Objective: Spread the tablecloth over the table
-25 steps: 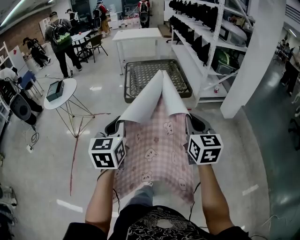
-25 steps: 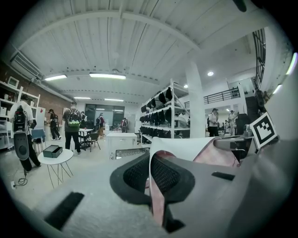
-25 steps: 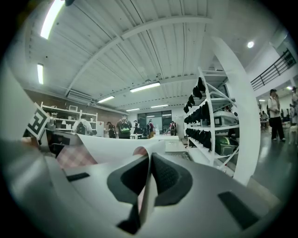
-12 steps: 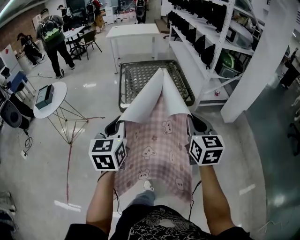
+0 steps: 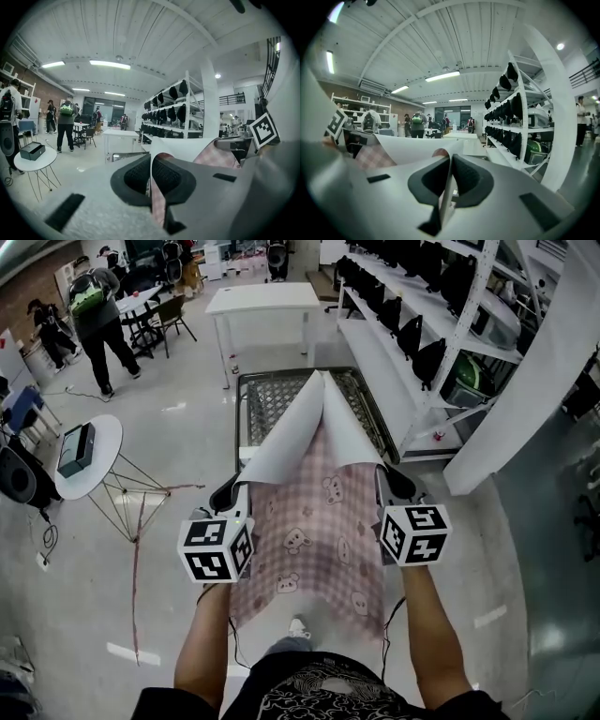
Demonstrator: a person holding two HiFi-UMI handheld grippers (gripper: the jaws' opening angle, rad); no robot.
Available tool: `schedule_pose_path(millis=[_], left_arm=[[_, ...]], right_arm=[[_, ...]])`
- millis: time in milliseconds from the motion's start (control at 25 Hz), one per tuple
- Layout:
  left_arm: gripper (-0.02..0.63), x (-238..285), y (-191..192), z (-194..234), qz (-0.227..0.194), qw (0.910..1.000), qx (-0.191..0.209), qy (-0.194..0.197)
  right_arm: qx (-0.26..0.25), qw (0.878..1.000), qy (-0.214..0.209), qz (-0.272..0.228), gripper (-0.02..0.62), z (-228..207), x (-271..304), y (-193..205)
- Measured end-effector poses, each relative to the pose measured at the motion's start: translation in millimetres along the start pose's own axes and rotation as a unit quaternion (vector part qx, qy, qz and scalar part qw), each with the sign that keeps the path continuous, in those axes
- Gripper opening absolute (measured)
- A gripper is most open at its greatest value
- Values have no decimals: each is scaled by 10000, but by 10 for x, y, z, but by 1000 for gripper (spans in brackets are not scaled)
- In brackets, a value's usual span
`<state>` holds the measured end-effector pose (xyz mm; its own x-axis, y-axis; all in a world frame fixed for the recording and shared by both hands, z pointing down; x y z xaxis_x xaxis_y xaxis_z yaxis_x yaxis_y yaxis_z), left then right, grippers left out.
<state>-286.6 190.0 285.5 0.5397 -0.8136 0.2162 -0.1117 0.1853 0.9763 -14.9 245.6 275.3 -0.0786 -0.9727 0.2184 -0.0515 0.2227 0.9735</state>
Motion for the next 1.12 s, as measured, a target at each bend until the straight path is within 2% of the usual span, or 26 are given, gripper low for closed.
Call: schedule_pose_path(millis=[320,640,840,1120], left_arm=[[8,437,-33,296,-9,9999,-133,47],[8,769,-79,371,29,9999,-144,-39],[8,1039,-131,398,43,9995,-102,-279],[8,1676,-232,297,120,9969,-101,-777]], right_arm=[[-101,9999,98,64,6,-70,500,-138],[9,9999,101,64,6,-274,848,-149],[11,9999,-111,32,6,-510,1150,-192],[9,9985,-533,116,6,-1073,1797,-255]])
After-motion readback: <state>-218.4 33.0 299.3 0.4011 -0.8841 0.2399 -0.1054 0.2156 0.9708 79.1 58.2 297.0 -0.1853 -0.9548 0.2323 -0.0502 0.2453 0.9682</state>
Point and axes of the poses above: the fingertips, and each gripper's own axes: x forward along the fingers, z to its left, y out of its underside, the point moved 3 cm from there along -x, backward along the fingers, and after that the axes turned 5 degrees about x, right-handed, at the moved point
